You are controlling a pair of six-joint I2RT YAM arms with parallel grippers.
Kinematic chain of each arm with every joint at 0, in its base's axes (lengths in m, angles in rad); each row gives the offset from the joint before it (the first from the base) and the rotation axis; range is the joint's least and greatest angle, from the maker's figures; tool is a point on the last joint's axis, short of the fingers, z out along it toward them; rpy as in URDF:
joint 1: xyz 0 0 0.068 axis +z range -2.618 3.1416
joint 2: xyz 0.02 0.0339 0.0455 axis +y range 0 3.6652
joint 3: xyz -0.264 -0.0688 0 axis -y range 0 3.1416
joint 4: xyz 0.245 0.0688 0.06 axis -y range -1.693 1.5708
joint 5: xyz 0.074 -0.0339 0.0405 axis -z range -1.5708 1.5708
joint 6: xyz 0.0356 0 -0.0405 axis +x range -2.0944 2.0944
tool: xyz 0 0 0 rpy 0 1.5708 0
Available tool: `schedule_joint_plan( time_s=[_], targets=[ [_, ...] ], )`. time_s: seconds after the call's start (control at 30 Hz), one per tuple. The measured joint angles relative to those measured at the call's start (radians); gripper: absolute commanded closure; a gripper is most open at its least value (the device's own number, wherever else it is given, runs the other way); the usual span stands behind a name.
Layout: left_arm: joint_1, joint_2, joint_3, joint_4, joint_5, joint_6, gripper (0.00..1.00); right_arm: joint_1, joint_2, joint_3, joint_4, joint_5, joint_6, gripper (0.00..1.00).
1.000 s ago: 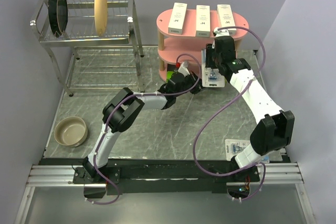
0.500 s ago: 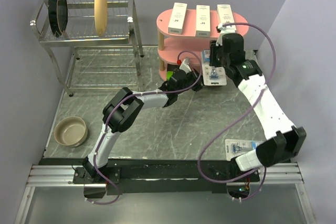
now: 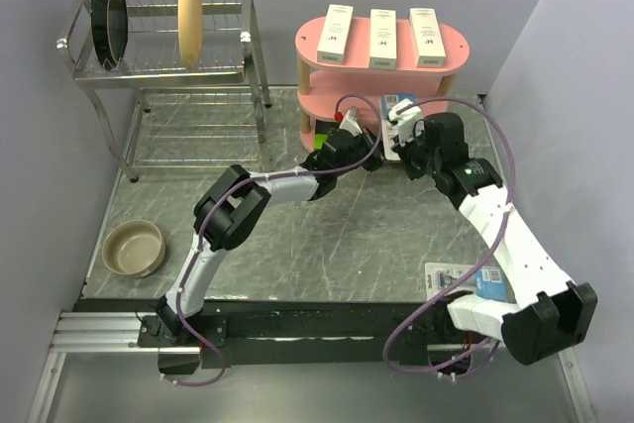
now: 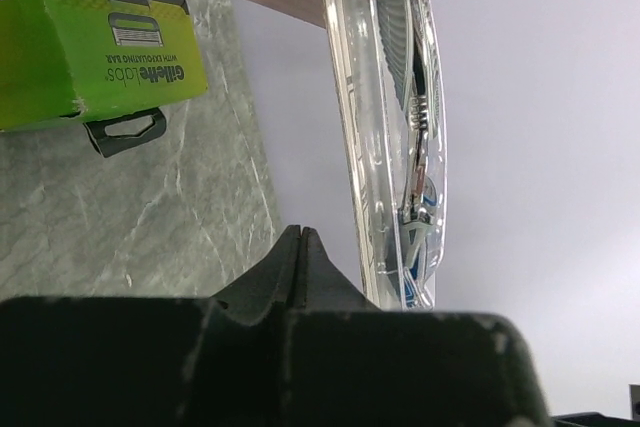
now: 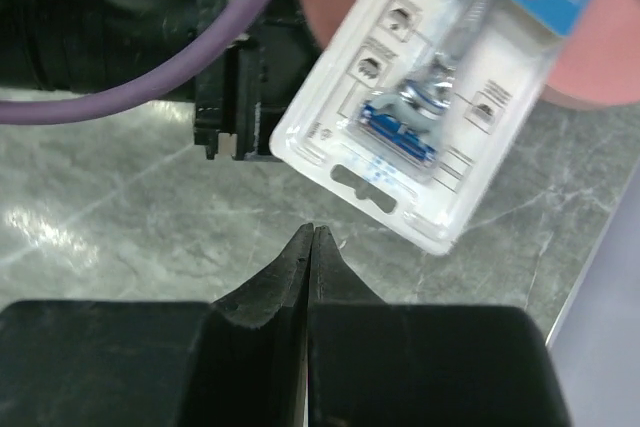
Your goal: Place and organize the shaving razors onto the shelf
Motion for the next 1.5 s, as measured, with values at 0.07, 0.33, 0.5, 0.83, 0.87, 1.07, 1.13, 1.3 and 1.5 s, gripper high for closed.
schedule_joint_plan(
  time_s=[0.07, 0.33, 0.5, 0.83, 0.87, 1.07, 1.13, 1.3, 1.5],
  targets=[
    [0.000, 0.000, 0.001, -0.003, -0.001, 0.000, 0.99, 0.000, 0.031, 0.015, -0.021, -0.011, -0.023, 1.00],
    [0.001, 0.000, 0.004, -0.009, -0.002, 0.000, 0.99, 0.000, 0.134, 0.049, -0.092, -0.008, -0.090, 1.00],
    [0.002, 0.000, 0.005, -0.011, -0.002, 0.000, 0.99, 0.000, 0.163, 0.063, -0.109, 0.027, -0.122, 1.00],
    [0.002, 0.000, 0.006, -0.014, -0.002, 0.000, 0.99, -0.016, 0.240, 0.066, -0.104, 0.101, -0.160, 1.00],
    [0.003, 0.000, 0.007, -0.015, -0.002, 0.000, 0.99, -0.016, 0.245, 0.066, -0.103, 0.106, -0.165, 1.00],
    [0.016, 0.000, 0.011, -0.022, 0.000, -0.003, 0.99, -0.017, 0.261, 0.092, -0.073, 0.132, -0.185, 1.00],
    [0.019, 0.000, 0.011, -0.022, 0.000, -0.003, 0.99, -0.017, 0.273, 0.113, -0.053, 0.140, -0.190, 1.00],
    [0.022, -0.001, 0.011, -0.022, 0.000, -0.003, 0.99, -0.017, 0.300, 0.148, -0.019, 0.148, -0.198, 1.00],
    [0.030, -0.023, -0.011, -0.030, 0.000, -0.009, 0.99, -0.017, 0.340, 0.183, 0.009, 0.148, -0.198, 1.00]
  ],
)
